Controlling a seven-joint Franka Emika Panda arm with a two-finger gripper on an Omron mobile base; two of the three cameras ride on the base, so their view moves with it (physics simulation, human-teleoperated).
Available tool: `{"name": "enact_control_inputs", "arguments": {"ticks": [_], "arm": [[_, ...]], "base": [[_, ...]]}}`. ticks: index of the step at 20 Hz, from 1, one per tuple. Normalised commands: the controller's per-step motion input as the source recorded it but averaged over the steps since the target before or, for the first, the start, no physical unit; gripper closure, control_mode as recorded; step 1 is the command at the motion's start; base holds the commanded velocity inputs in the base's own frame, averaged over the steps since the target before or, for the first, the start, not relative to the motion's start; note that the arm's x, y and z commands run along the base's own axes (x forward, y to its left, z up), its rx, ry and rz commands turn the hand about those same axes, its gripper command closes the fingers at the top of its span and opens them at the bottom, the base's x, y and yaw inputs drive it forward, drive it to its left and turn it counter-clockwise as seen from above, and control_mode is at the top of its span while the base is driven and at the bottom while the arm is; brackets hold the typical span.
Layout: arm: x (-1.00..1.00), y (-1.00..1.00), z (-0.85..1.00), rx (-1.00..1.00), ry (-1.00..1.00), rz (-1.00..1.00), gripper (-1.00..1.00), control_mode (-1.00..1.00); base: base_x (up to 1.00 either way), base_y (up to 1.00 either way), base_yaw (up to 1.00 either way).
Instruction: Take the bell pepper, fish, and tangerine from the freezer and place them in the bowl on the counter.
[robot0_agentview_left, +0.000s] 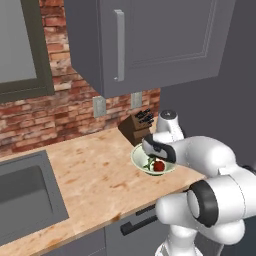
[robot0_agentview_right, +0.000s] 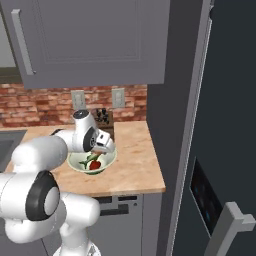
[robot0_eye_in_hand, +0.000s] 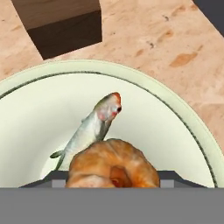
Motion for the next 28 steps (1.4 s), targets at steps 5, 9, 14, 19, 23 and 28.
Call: {"name": "enact_control_inputs", "arguments": {"ticks": [5,9,14,19,23,28], "arm": [[0.29,0.00,0.00,0.00,0.00,0.00,-1.00,-1.00],[0.12,0.00,0.00,0.00,0.00,0.00,-1.00,-1.00],[-0.26,0.00,0.26,0.01,-0.03,-0.03,-1.00,-1.00],[-1.00,-0.03,0.93,0.03,-0.35,-0.06,-1.00,-1.00],[-1.00,0.00,1.00,0.00,-0.58,0.00,-1.00,-1.00],[-1.00,0.00,1.00,0.00,-0.61,0.00,-1.00,-1.00]], "base": [[0.00,0.00,0.00],[0.00,0.00,0.00],[0.00,0.00,0.00],[0.00,0.00,0.00],[0.00,0.00,0.00],[0.00,0.00,0.00]]}}
